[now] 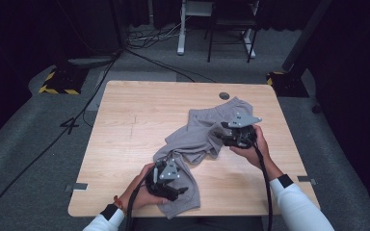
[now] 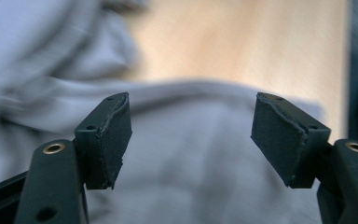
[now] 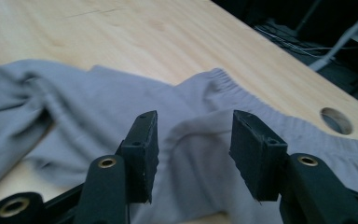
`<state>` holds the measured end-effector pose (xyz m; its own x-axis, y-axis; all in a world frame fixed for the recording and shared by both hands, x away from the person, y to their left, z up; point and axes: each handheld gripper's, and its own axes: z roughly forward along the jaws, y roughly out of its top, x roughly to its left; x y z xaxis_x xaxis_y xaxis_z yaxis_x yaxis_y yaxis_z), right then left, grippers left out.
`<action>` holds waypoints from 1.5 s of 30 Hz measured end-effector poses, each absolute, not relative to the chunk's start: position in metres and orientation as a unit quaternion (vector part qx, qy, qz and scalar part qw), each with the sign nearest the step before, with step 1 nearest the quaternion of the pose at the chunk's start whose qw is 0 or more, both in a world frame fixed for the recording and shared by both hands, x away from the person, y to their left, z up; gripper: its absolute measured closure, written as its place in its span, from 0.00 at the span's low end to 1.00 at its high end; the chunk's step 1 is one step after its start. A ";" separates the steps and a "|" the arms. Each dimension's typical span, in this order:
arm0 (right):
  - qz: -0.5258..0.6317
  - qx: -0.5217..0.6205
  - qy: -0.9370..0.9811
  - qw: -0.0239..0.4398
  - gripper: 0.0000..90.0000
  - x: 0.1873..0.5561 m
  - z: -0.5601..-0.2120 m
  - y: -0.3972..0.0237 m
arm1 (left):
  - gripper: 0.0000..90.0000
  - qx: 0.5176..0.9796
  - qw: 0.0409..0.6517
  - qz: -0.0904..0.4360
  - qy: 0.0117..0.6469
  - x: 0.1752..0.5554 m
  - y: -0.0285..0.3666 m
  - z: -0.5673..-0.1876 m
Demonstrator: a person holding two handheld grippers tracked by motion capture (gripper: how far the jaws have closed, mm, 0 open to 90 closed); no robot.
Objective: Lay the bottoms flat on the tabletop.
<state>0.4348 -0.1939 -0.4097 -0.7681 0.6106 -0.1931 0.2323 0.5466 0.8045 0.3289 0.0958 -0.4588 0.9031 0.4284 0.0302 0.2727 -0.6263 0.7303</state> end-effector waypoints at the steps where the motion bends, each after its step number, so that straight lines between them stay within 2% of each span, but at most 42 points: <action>1: 0.411 0.243 0.849 0.229 0.58 0.428 -0.410 -0.195 | 0.32 0.892 0.386 0.115 0.206 0.336 0.096 -0.455; 3: 0.418 0.234 0.848 0.225 0.59 0.417 -0.411 -0.198 | 0.31 0.883 0.387 0.143 0.224 0.351 0.097 -0.449; 8: 0.438 0.194 0.859 0.182 0.69 0.393 -0.423 -0.197 | 0.32 0.873 0.379 0.160 0.262 0.393 0.089 -0.447; 16: 0.380 0.162 0.899 0.148 0.64 0.392 -0.468 -0.163 | 0.43 0.875 0.349 0.147 0.301 0.442 0.073 -0.464; 19: 0.368 0.155 0.903 0.160 0.60 0.396 -0.476 -0.153 | 0.48 0.880 0.328 0.141 0.313 0.454 0.069 -0.471; 25: 0.368 0.155 0.904 0.154 0.61 0.406 -0.487 -0.139 | 0.68 0.887 0.309 0.134 0.316 0.461 0.063 -0.479; 29: 0.362 0.161 0.904 0.158 0.67 0.409 -0.491 -0.133 | 0.85 0.884 0.310 0.142 0.320 0.461 0.065 -0.478; 32: 0.355 0.164 0.905 0.169 0.73 0.408 -0.493 -0.132 | 0.91 0.876 0.320 0.150 0.328 0.461 0.070 -0.475; 34: 0.348 0.167 0.905 0.180 0.81 0.409 -0.493 -0.132 | 0.92 0.867 0.328 0.156 0.341 0.462 0.076 -0.473; 37: 0.344 0.171 0.904 0.185 0.88 0.409 -0.492 -0.133 | 0.93 0.856 0.329 0.168 0.362 0.464 0.084 -0.471; 45: 0.337 0.179 0.910 0.162 0.91 0.402 -0.486 -0.149 | 0.94 0.839 0.313 0.187 0.404 0.468 0.114 -0.474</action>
<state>0.4016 -0.1494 -0.4863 -0.8839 0.4344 -0.1734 0.2165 0.7086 0.6716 0.4685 0.1144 -0.4742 0.6037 0.7949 0.0608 0.5611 -0.4779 0.6759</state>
